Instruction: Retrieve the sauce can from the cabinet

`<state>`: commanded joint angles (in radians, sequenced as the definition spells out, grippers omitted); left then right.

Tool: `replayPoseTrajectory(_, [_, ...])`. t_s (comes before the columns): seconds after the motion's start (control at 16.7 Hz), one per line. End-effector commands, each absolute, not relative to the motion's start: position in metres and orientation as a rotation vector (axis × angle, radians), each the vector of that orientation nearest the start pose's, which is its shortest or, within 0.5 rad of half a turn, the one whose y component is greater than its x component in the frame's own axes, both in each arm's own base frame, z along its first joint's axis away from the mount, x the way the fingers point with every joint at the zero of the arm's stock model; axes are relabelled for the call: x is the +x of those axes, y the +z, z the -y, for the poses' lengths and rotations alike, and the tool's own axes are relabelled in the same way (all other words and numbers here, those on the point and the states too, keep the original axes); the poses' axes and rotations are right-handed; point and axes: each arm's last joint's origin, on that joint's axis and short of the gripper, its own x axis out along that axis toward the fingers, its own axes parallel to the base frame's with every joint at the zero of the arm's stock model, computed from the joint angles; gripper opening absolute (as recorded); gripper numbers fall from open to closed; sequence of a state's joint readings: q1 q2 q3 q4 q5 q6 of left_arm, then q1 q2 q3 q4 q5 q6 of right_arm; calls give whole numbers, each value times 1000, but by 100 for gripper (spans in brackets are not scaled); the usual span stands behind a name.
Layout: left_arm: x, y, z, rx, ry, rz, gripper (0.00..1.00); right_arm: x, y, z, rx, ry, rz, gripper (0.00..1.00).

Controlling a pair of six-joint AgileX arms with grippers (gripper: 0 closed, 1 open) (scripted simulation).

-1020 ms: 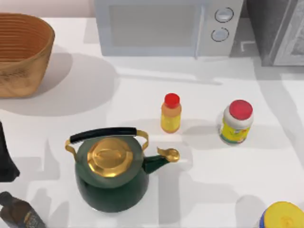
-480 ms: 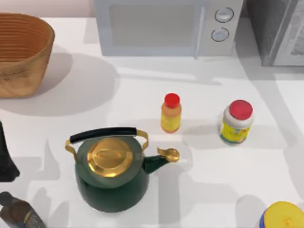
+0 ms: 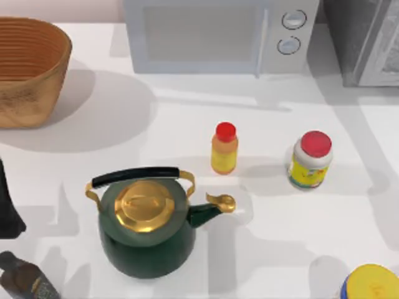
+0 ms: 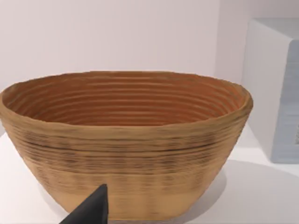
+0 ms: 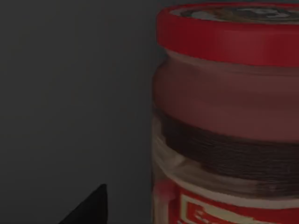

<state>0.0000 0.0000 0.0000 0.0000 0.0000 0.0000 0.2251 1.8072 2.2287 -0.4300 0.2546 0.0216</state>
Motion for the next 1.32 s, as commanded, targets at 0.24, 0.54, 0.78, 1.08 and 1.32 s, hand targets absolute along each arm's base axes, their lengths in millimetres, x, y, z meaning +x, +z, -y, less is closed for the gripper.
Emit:
replayPoseTrajectory(0.24, [106,160,1,0,0,0,100,399,512,-86,5,-10,-3,100])
replayPoseTrajectory(0.54, [106,160,1,0,0,0,100,418,509,-85,5,-10,-3,100])
replayPoseTrajectory(0.78, [106,160,1,0,0,0,100,419,509,-85,5,-10,-3,100])
replayPoseTrajectory(1.08, [106,160,1,0,0,0,100,419,509,-85,5,-10,-3,62])
replayPoseTrajectory(1.32, [106,160,1,0,0,0,100,419,509,-85,5,-10,-3,32])
